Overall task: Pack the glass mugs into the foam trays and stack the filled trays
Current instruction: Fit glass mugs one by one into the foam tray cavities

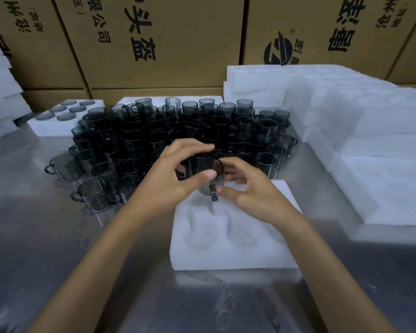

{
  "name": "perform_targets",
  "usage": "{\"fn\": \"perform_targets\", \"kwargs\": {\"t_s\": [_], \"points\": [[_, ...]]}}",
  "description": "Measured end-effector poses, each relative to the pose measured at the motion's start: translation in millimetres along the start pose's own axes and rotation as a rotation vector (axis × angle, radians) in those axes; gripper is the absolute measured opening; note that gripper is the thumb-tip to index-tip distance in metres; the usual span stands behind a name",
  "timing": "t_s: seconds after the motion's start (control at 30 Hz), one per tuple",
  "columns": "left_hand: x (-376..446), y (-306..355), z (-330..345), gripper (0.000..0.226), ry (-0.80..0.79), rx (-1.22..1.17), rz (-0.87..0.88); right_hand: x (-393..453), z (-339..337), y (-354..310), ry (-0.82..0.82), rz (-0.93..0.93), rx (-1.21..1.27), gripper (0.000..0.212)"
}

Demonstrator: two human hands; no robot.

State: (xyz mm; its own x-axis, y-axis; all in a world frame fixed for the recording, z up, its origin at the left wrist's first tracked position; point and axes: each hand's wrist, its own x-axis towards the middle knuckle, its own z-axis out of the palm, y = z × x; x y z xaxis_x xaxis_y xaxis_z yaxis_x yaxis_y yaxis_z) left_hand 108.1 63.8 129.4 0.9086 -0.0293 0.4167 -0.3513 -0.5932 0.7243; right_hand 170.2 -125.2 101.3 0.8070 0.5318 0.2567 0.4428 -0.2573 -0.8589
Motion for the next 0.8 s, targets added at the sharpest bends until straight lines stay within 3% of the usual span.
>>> {"fn": "perform_targets", "kwargs": {"t_s": [0.13,0.4,0.67,0.8], "points": [[-0.8,-7.0,-5.8,0.057,-0.190,-0.197,-0.161,-1.5,-2.3,0.6,-0.043,0.001,-0.007,0.046],[-1.7,-8.6,-20.2,0.050,-0.166,-0.136,-0.211,-4.5,4.2,-1.2,-0.140,-0.044,-0.103,0.047],[-2.4,-7.2,-19.6,0.056,-0.187,-0.133,-0.240,-4.4,-3.7,-8.1,-0.115,0.030,0.132,0.043],[-1.8,-13.6,-19.6,0.052,-0.231,-0.104,-0.237,-3.9,-0.8,-7.6,-0.094,0.002,0.114,0.031]]}}
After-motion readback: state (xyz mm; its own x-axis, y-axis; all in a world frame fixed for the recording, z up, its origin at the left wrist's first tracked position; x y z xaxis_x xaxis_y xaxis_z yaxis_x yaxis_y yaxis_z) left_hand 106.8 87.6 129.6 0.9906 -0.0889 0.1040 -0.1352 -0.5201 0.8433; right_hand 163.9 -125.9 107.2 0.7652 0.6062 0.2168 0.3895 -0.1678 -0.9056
